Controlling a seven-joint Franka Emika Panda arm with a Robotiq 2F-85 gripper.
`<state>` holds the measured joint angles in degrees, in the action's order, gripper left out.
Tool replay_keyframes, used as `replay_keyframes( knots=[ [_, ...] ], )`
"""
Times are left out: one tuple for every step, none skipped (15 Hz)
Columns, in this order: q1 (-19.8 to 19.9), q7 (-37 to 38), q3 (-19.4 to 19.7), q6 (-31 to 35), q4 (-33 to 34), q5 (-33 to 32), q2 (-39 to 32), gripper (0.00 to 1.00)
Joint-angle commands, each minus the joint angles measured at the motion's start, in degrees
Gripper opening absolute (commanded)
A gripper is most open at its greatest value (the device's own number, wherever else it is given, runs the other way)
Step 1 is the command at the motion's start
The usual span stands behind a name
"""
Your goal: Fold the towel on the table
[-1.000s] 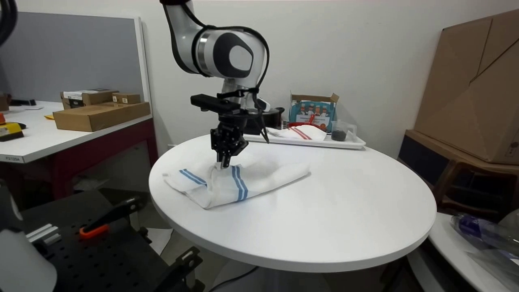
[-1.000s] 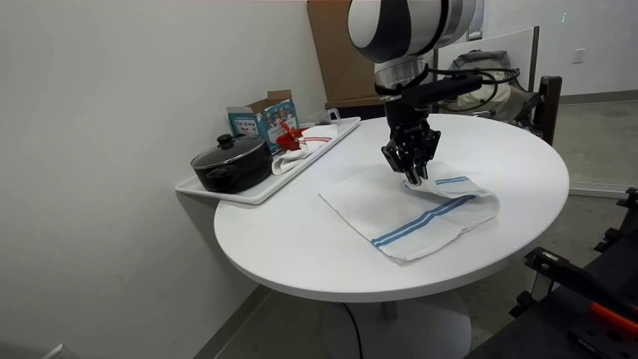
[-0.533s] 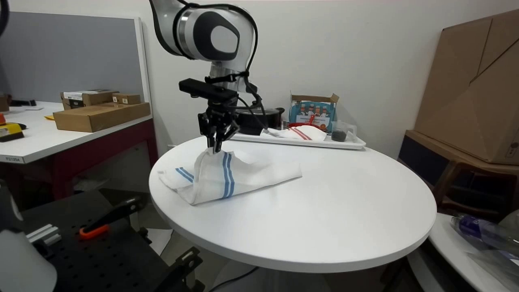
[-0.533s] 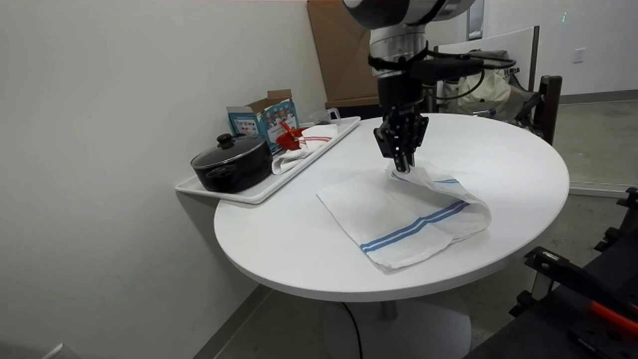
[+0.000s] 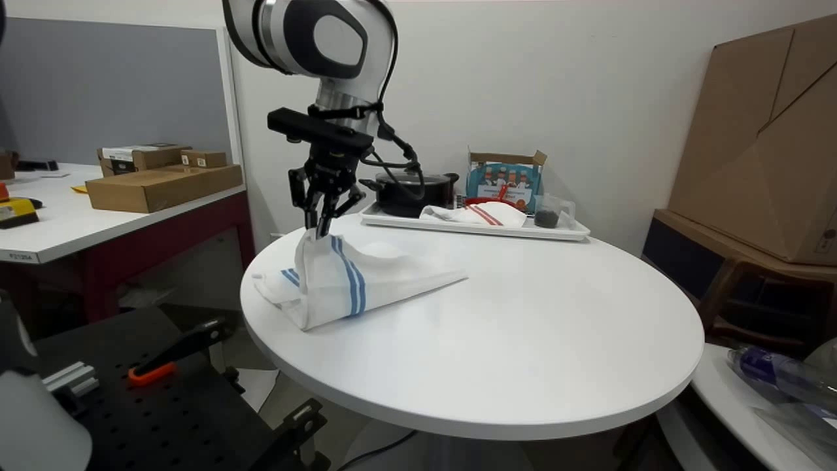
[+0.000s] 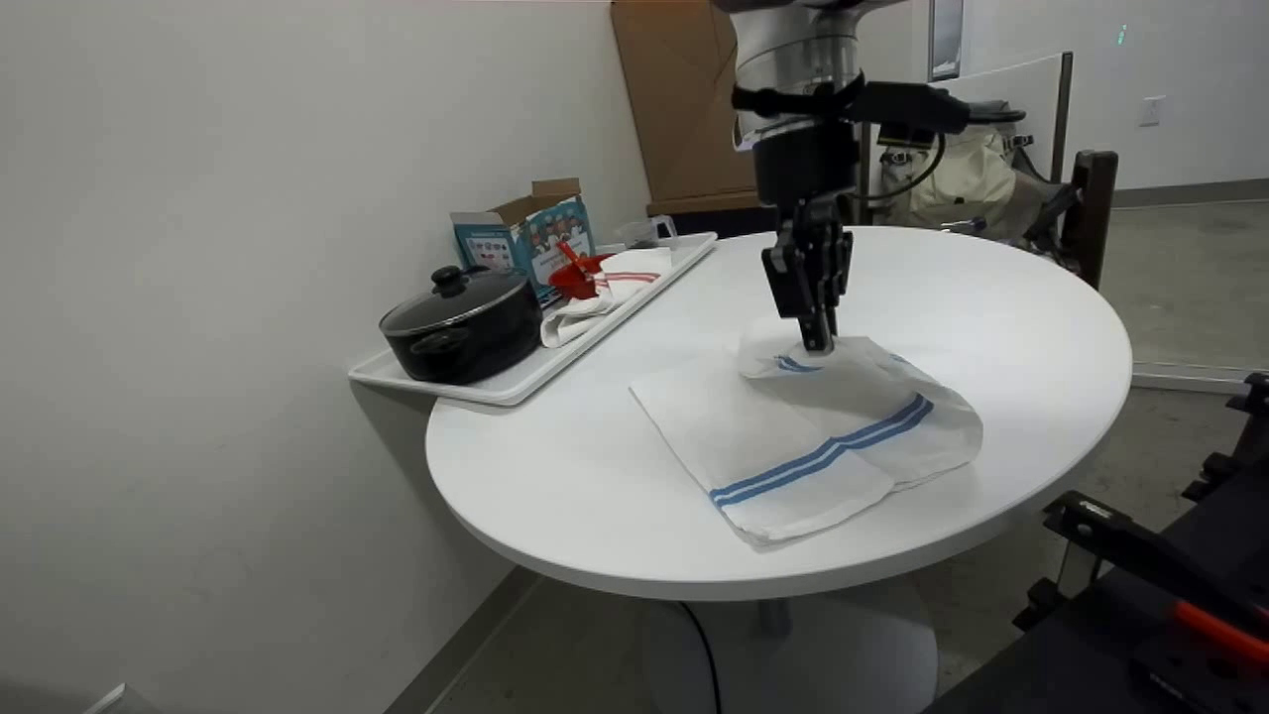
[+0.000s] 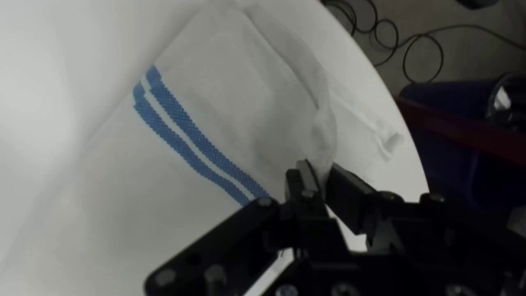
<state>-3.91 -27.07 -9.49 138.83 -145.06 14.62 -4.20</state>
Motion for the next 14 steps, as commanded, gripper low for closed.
replay_keyframes(
  knots=[
    [-2.38,2.86,-0.31,-4.30,1.07,-7.41,-5.50,0.11],
    [-2.89,4.64,-0.15,-5.18,1.57,-10.16,-7.64,0.11],
    [-3.28,6.38,0.12,-5.92,2.15,-12.58,-9.59,0.11],
    [-3.59,9.02,0.61,-6.35,2.73,-14.87,-11.49,0.11],
    [-3.77,10.94,0.89,-7.13,3.51,-16.46,-13.11,0.38],
    [-3.68,12.47,1.29,-7.27,3.93,-17.81,-14.58,0.39],
    [-3.61,13.64,1.51,-7.69,4.54,-18.74,-15.79,0.46],
    [-3.38,14.41,1.76,-7.88,5.06,-19.21,-16.79,0.52],
    [-3.23,15.01,1.95,-7.82,5.49,-19.53,-17.60,0.61],
    [-3.14,15.51,2.14,-7.47,5.82,-19.65,-18.21,0.67],
    [-3.10,15.91,2.33,-7.14,6.14,-19.70,-18.79,0.75],
    [-3.08,16.43,2.49,-6.53,6.38,-19.64,-19.25,0.81],
    [-3.00,16.78,2.56,-6.14,6.61,-19.39,-19.55,0.90],
    [-2.63,16.82,2.39,-5.67,6.85,-18.51,-19.71,0.96]
  ],
)
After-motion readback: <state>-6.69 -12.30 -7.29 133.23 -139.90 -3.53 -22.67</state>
